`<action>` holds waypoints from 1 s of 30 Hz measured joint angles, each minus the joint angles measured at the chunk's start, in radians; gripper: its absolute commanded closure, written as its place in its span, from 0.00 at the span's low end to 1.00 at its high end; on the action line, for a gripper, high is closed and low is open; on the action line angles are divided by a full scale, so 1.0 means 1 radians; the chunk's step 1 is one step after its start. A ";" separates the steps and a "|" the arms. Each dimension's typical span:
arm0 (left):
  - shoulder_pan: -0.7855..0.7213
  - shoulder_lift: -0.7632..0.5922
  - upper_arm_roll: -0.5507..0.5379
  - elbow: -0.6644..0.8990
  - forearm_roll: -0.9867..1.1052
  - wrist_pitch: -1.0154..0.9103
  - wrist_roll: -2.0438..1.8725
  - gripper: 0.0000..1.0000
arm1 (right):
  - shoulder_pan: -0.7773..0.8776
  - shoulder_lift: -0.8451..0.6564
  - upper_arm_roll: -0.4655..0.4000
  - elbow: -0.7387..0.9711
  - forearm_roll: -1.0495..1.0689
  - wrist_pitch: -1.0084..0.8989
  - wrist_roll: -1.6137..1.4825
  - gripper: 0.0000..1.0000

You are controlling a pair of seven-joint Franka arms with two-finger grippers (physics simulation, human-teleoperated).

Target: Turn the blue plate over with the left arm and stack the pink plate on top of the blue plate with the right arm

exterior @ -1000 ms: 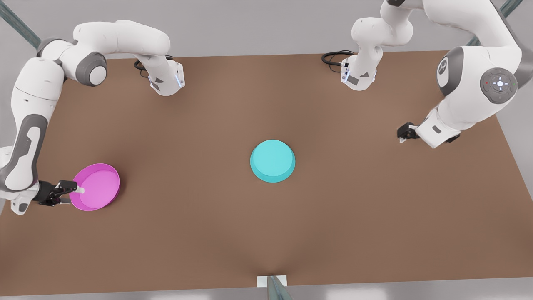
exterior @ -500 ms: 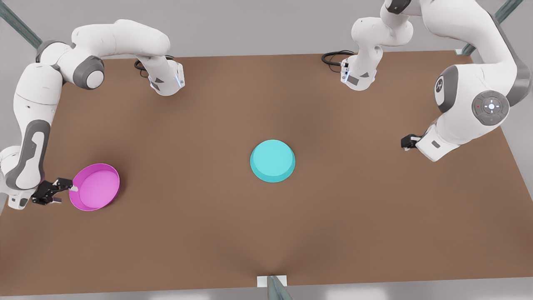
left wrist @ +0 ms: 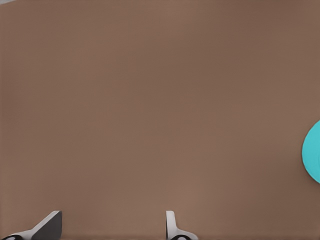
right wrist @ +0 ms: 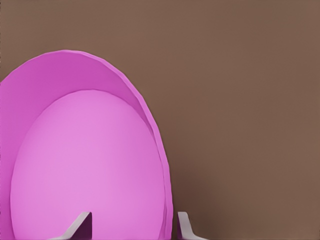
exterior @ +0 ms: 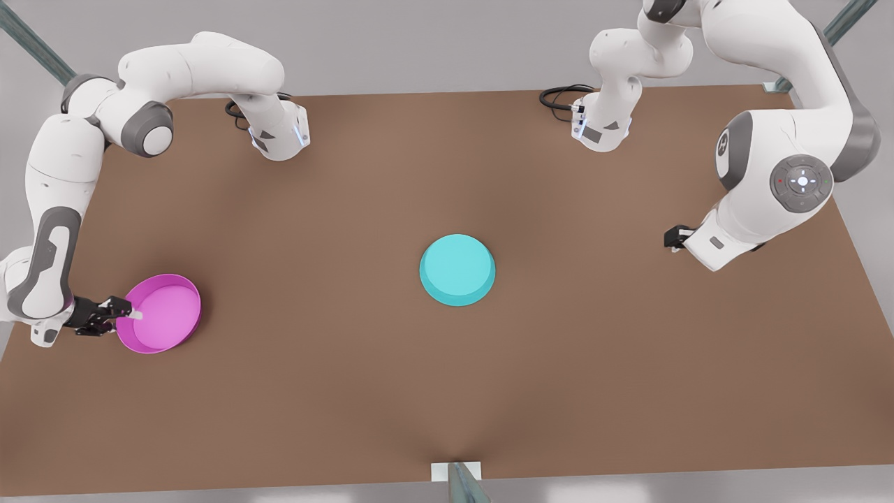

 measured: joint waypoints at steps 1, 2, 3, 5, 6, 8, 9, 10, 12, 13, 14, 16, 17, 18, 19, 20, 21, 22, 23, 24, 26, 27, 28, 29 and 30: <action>0.000 -0.001 0.000 0.000 0.000 0.000 0.001 0.00 | 0.001 0.000 0.000 0.000 0.000 0.000 0.005 0.59; 0.000 -0.002 0.000 0.000 0.000 0.000 0.002 0.00 | 0.000 0.000 0.000 0.000 -0.001 -0.002 0.010 0.60; 0.000 -0.002 0.000 0.000 0.000 0.000 0.002 0.00 | 0.000 0.000 0.000 0.000 0.000 -0.001 0.010 0.59; 0.000 -0.002 0.000 -0.002 0.000 0.000 0.002 0.00 | -0.002 0.002 0.000 -0.002 -0.001 0.004 0.010 0.57; 0.000 -0.002 0.000 -0.002 0.000 0.000 0.002 0.00 | -0.002 0.002 0.000 -0.002 -0.002 0.006 0.010 0.57; 0.000 -0.002 0.000 -0.003 0.000 0.000 0.002 0.00 | -0.002 0.003 0.000 -0.002 -0.002 0.006 0.010 0.56; 0.000 -0.002 0.000 -0.003 0.000 0.000 0.002 0.00 | 0.000 0.003 0.000 -0.002 -0.002 0.006 0.010 0.56; 0.000 -0.002 0.000 -0.003 0.000 0.000 0.002 0.00 | 0.000 0.003 0.000 -0.009 -0.002 0.006 0.007 0.56; 0.000 -0.002 0.000 -0.003 0.000 0.000 0.002 0.00 | 0.002 0.003 0.000 -0.009 -0.001 0.006 0.010 0.56; 0.000 -0.002 0.000 -0.004 0.000 0.000 0.002 0.00 | 0.003 0.003 0.000 -0.009 0.000 0.006 0.010 0.56; 0.000 -0.002 0.000 -0.004 0.000 0.000 0.002 0.00 | 0.003 0.003 0.000 -0.009 0.001 0.006 0.011 0.57; 0.000 -0.002 0.000 -0.005 0.000 0.000 0.002 0.00 | 0.004 0.003 0.000 -0.009 0.002 0.006 0.011 0.63; 0.000 -0.002 0.000 -0.005 0.000 0.000 0.002 0.00 | 0.003 0.003 0.000 -0.009 0.004 0.006 0.009 0.73; 0.000 -0.002 0.000 -0.005 0.000 0.000 0.002 0.00 | 0.003 0.003 0.000 -0.009 0.004 0.006 0.008 0.79; 0.000 -0.002 0.000 -0.005 0.000 0.000 0.002 0.00 | 0.002 0.003 0.000 -0.009 0.006 0.005 0.008 0.79; 0.000 -0.002 0.000 -0.005 0.000 0.000 0.002 0.00 | 0.000 0.003 0.001 -0.011 0.022 0.005 0.007 0.79; 0.000 -0.002 0.000 -0.005 0.000 -0.001 0.002 0.00 | 0.000 0.003 0.000 -0.011 0.035 0.004 0.003 0.79; -0.002 -0.002 0.000 -0.005 0.000 -0.002 0.002 0.00 | 0.000 0.003 0.000 -0.011 0.036 0.004 0.002 0.79; -0.002 -0.002 0.000 -0.006 0.000 -0.001 0.002 0.00 | 0.001 0.003 0.001 -0.012 0.038 0.002 0.001 0.79; -0.001 -0.002 0.000 -0.006 0.000 -0.002 0.002 0.00 | 0.000 0.003 0.001 -0.018 0.043 -0.001 0.000 0.79; -0.003 -0.001 0.000 -0.006 0.000 -0.002 0.002 0.00 | 0.004 0.001 0.000 -0.023 0.052 -0.006 0.000 0.79; -0.001 0.000 0.000 -0.006 0.000 -0.002 0.002 0.00 | 0.004 -0.007 0.001 -0.052 0.069 -0.004 0.002 0.79; -0.003 -0.001 0.000 -0.006 0.000 -0.002 0.002 0.00 | 0.005 -0.015 0.001 -0.069 0.079 -0.001 0.002 0.79; -0.003 -0.002 0.000 -0.006 0.000 -0.002 0.002 0.00 | 0.006 -0.022 0.004 -0.071 0.080 0.001 0.007 0.79; -0.003 -0.002 0.000 -0.006 0.000 -0.002 0.002 0.00 | 0.008 -0.032 0.006 -0.075 0.082 0.001 0.011 0.79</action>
